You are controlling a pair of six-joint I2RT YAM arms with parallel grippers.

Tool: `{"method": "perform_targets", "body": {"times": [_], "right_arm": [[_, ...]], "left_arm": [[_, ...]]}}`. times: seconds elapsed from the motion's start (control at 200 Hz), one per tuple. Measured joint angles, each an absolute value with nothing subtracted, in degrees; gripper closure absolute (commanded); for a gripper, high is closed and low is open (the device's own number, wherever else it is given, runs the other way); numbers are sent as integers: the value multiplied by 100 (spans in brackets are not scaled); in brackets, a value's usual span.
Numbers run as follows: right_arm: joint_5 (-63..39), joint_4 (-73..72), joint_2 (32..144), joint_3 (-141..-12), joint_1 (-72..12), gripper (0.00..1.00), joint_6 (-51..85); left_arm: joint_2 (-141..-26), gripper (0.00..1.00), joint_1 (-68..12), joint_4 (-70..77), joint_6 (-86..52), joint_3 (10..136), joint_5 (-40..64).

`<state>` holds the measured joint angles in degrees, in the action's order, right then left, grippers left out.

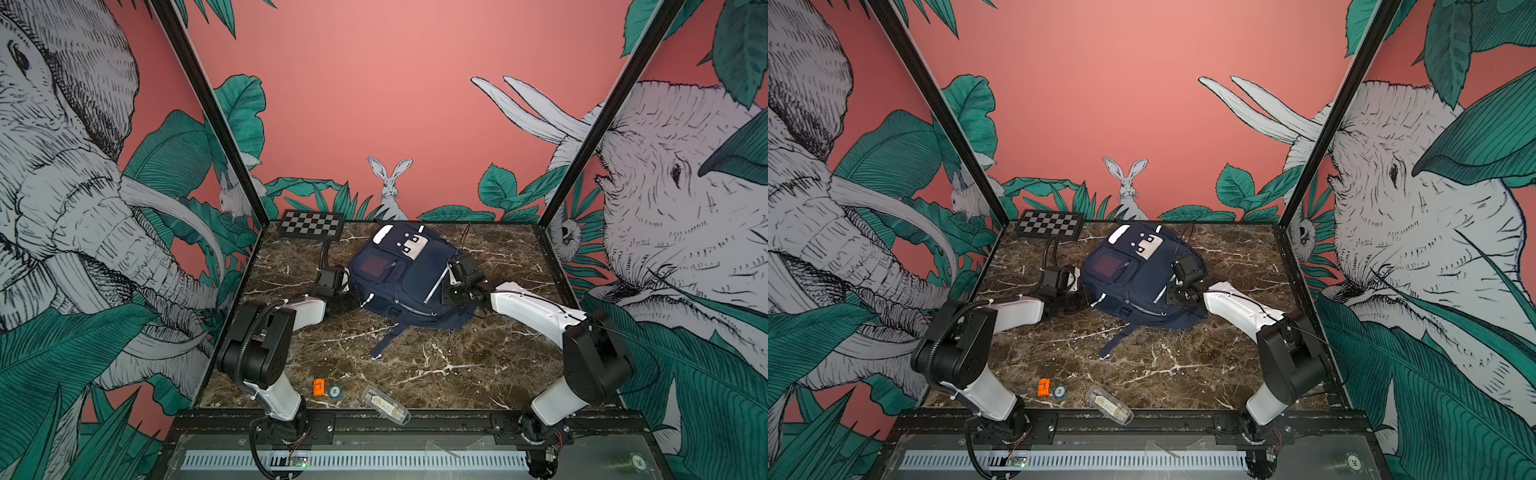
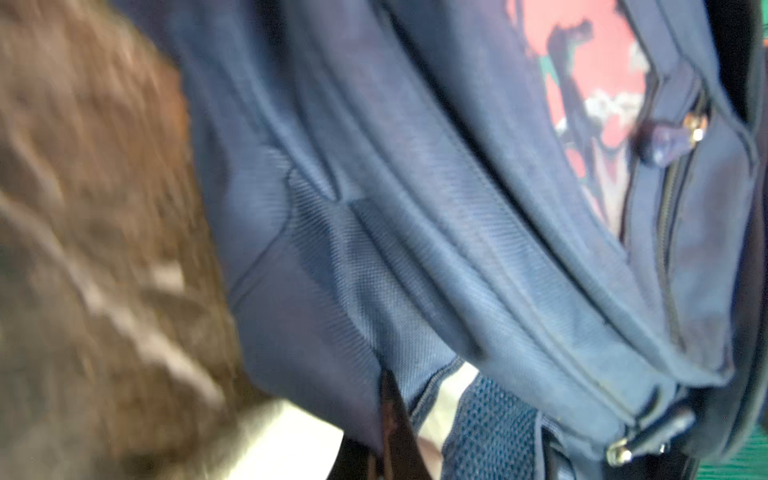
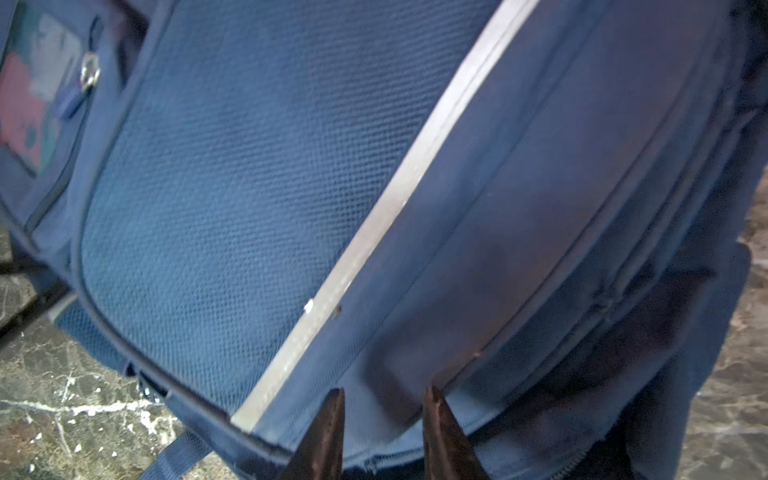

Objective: Pack books, pencil case, and school supplies into a backpack
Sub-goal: Rotate the student bag at the top-center of the table, then zip the student bag at the center of the table.

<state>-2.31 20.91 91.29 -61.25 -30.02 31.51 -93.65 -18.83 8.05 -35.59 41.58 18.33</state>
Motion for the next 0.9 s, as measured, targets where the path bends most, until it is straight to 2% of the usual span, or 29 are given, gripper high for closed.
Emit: {"method": "perform_targets", "body": {"times": [0.055, 0.165, 0.305, 0.52, 0.9], "right_arm": [[-283, 2091, 9146, -6149, -2904, 68, 3072], [-419, 2078, 9192, -6233, -2832, 66, 2945], [-377, 2198, 8934, -6248, -3258, 60, 2877], [-360, 2224, 8606, -6248, -4005, 55, 2790], [-397, 2375, 9391, -6479, -4191, 57, 2467]], "left_arm": [[-9174, 100, -2126, 840, -3682, 3957, 1688], [-8901, 92, -2742, 963, -3997, 3634, 1450], [-8812, 88, -3225, 1225, -4377, 3334, 1299], [-8812, 88, -3271, 1389, -4550, 3242, 1284], [-8844, 88, -3271, 1413, -4545, 3242, 1341]]}}
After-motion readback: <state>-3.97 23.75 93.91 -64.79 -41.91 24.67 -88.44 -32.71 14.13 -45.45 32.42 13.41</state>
